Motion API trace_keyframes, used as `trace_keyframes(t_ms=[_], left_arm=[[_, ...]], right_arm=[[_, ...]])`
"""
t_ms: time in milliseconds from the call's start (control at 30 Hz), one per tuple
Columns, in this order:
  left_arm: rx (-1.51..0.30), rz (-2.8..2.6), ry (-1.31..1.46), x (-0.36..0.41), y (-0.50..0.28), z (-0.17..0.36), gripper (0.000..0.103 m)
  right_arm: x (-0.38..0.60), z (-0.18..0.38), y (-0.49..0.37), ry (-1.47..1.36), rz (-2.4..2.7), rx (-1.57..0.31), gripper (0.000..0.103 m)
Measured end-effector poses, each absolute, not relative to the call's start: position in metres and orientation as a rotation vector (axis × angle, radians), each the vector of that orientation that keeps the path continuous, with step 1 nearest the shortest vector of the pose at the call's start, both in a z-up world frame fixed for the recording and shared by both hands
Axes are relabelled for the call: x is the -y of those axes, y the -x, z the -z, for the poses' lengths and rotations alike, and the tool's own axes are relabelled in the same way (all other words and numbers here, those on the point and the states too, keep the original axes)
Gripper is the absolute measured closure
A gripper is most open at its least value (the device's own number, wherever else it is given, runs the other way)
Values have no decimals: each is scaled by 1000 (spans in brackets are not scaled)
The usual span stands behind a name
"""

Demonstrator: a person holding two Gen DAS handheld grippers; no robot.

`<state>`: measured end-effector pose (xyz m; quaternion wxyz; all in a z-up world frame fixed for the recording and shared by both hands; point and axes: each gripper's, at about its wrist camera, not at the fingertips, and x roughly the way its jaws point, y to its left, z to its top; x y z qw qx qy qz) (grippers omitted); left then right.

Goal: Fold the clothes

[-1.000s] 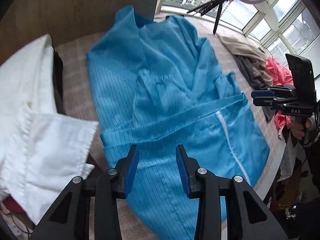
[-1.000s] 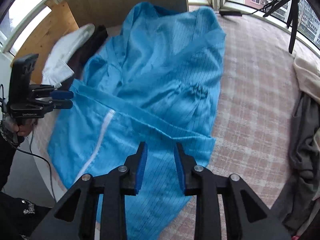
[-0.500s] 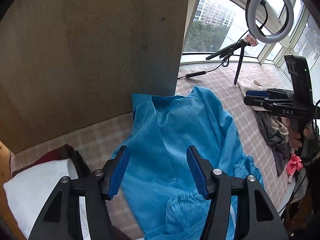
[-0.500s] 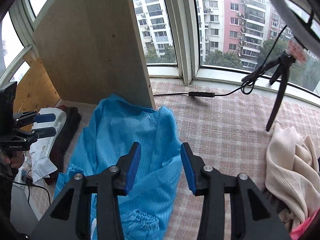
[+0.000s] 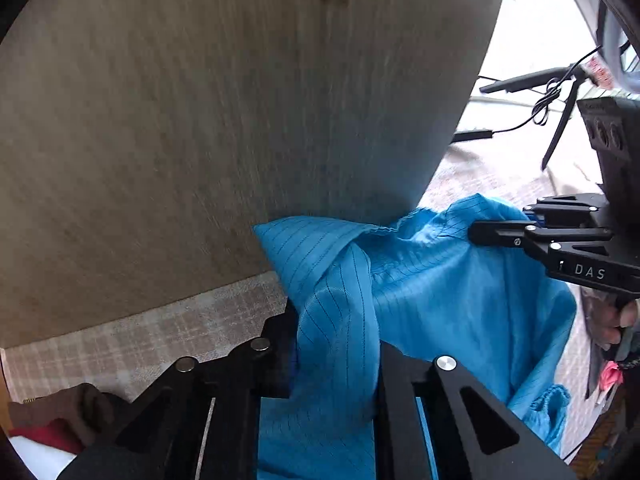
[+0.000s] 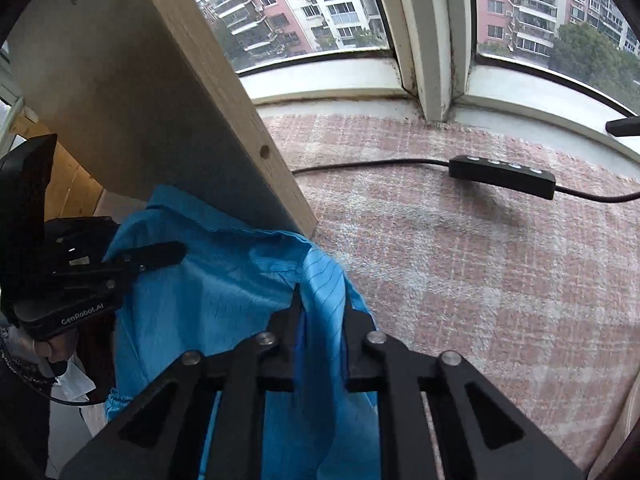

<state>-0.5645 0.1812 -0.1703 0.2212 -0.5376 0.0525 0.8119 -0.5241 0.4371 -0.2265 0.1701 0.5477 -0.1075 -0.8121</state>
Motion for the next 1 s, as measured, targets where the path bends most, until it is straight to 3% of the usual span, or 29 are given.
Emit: trace_keyframes(t_ms=[167,267,467,600,733,833,1000], left_arm=[[-82,-2286,1222,-157,493,100,93],[-105,-2301,1102,-146,430,66,93],[-82,-2268,1035,-139,299,58,93],[-10,-2156,1149,-137,222,106,94],[15,-1999,1357,-142,150,190,94],[40,-1948,1468,-142,124,232,94],[-47,-1947,1443,-132,100,206,90]], right_arm=[[-446,154,463,-1249,2417,321,96],[-440,106,411,-1094,2500,223,96],[-409,64,288,-953,2547,120,96],[-391,97,204,-1032,2542,84,96],[-384,172,139,-1264,2474,198,96],[-374,223,109,-1441,2399,180,96],[-362,221,85,-1503,2327,79,92]])
